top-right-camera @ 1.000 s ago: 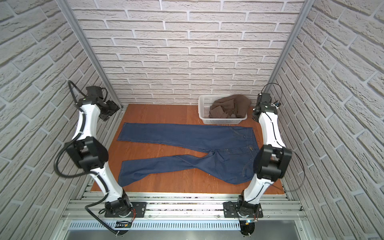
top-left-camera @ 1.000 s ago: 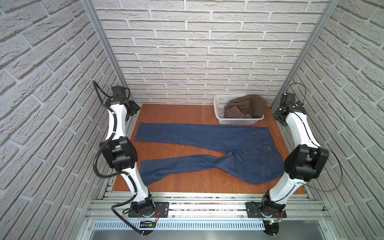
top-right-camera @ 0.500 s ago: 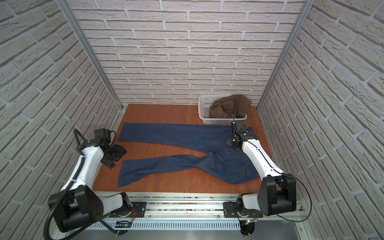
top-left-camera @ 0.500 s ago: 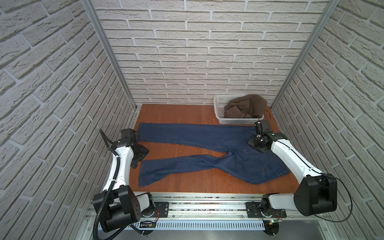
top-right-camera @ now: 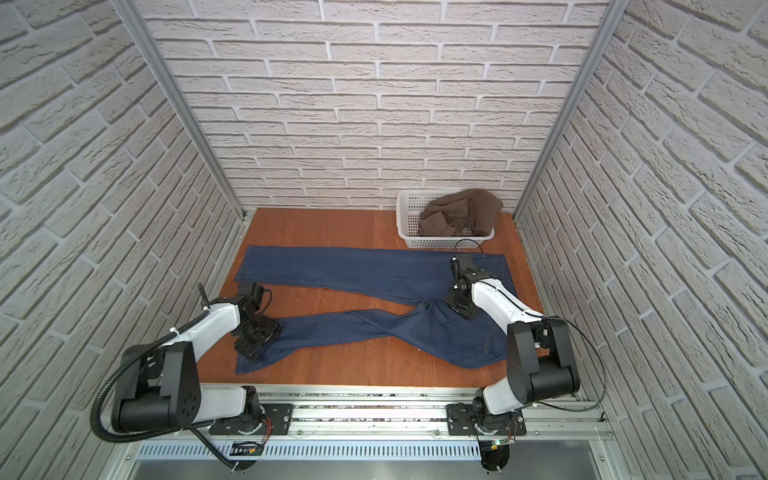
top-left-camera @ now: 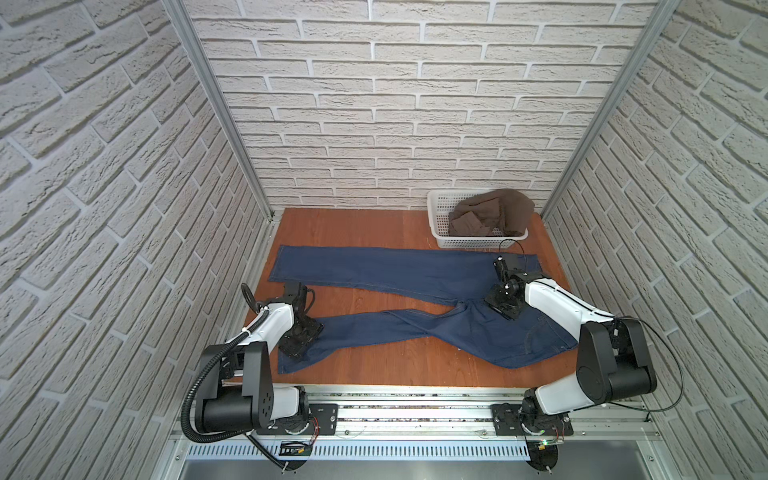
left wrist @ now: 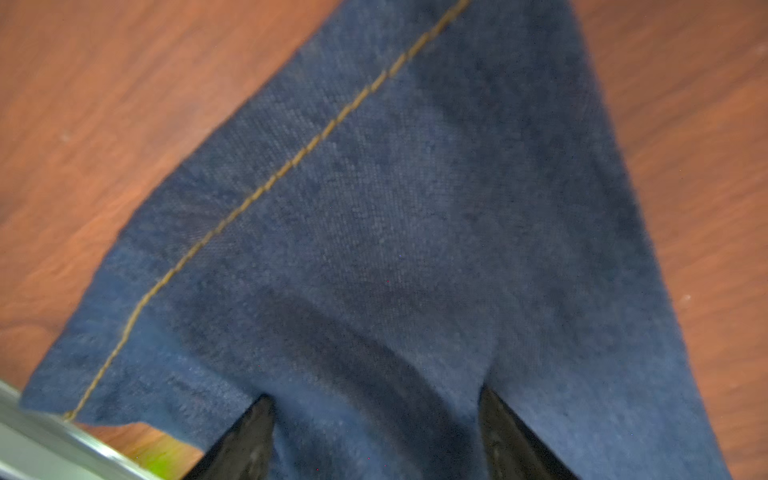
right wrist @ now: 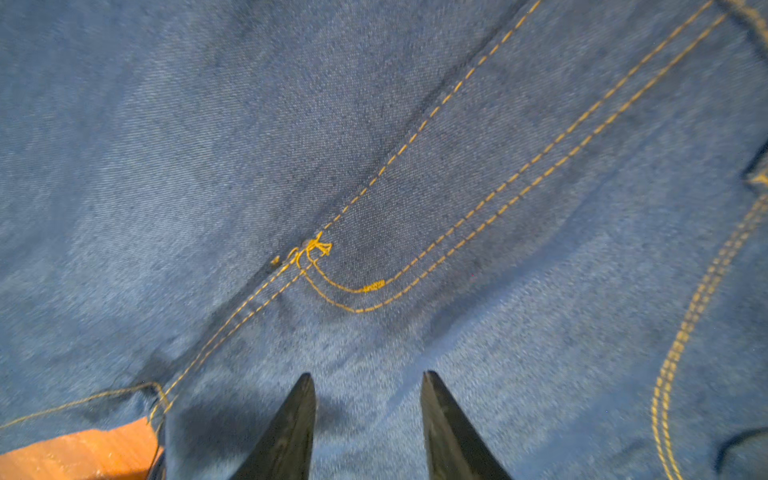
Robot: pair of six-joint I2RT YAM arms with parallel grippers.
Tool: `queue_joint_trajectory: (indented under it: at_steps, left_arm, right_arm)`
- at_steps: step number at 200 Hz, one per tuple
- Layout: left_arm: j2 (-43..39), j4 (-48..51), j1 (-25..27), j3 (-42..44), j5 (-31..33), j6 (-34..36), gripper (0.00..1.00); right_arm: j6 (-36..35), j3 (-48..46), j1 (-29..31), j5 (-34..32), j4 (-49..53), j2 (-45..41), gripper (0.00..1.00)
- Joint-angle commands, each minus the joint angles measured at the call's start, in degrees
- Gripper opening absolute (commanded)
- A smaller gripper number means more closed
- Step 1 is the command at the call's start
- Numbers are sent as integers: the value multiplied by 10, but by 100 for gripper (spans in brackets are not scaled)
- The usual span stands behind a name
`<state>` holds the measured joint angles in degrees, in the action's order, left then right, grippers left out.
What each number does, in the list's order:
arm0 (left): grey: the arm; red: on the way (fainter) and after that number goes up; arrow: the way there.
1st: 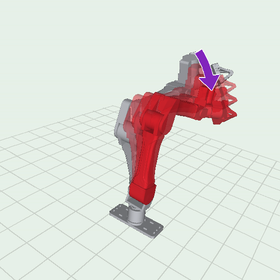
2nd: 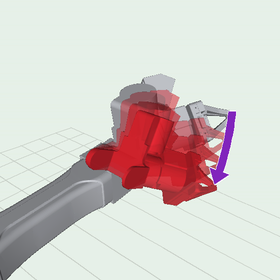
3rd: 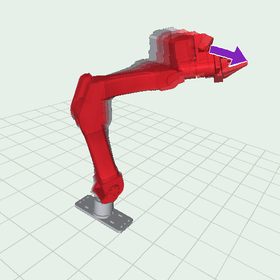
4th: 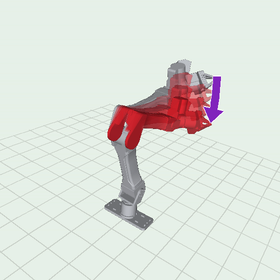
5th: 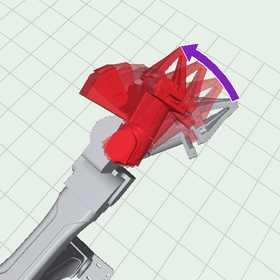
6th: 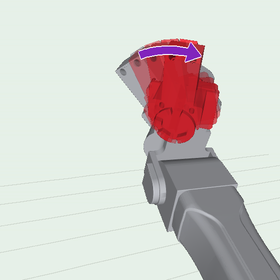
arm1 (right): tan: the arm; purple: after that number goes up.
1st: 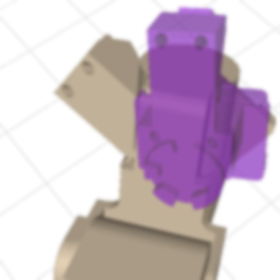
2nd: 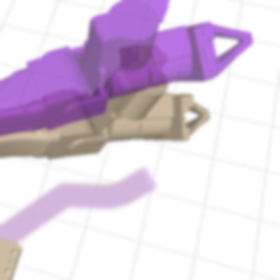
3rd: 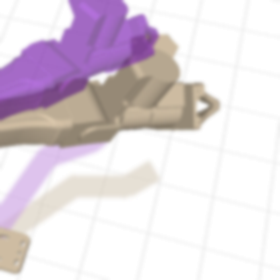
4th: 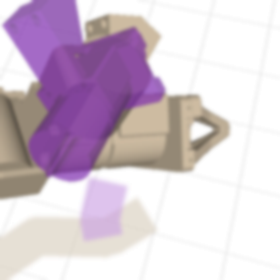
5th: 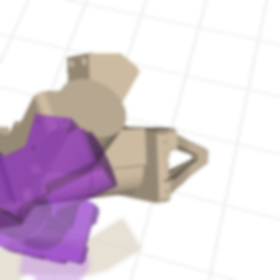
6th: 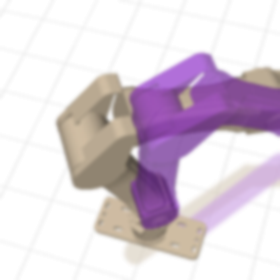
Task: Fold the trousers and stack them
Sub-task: 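Grasp the near leg hem with the left gripper while right pins the waistband front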
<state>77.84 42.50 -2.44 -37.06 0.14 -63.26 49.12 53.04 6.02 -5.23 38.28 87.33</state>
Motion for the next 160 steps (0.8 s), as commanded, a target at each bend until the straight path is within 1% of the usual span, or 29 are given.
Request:
queue_joint_trajectory:
  at_steps: [1,12,24,43,52,80,95,111,134,145,160]
  left_arm:
    - [44,-68,3,18,33,-15,69]
    - [45,-73,1,16,43,-19,62]
    - [48,-76,-5,13,53,-19,50]
    - [59,-88,-28,12,48,-11,13]
    - [62,-93,-41,12,42,-4,0]
    - [47,-75,-73,-8,28,27,0]
    - [15,-42,-80,-30,37,48,0]
    - [-33,6,-89,-56,62,71,0]
    - [-90,59,-118,-88,84,108,0]
    - [-110,72,-132,-100,85,127,0]
    - [-128,68,-136,-108,78,145,0]
  right_arm:
    - [22,8,1,-3,0,19,44]
    - [27,11,0,-2,2,29,44]
    - [36,12,-1,-1,5,38,44]
    - [49,14,-6,0,14,45,44]
    - [53,13,-9,-1,16,45,43]
    - [65,12,-20,-13,25,33,43]
    - [68,13,-27,-28,34,28,43]
    - [69,14,-36,-38,43,26,42]
    - [69,15,-44,-53,49,29,42]
    - [69,15,-45,-56,49,33,42]
    - [68,17,-45,-56,48,39,42]
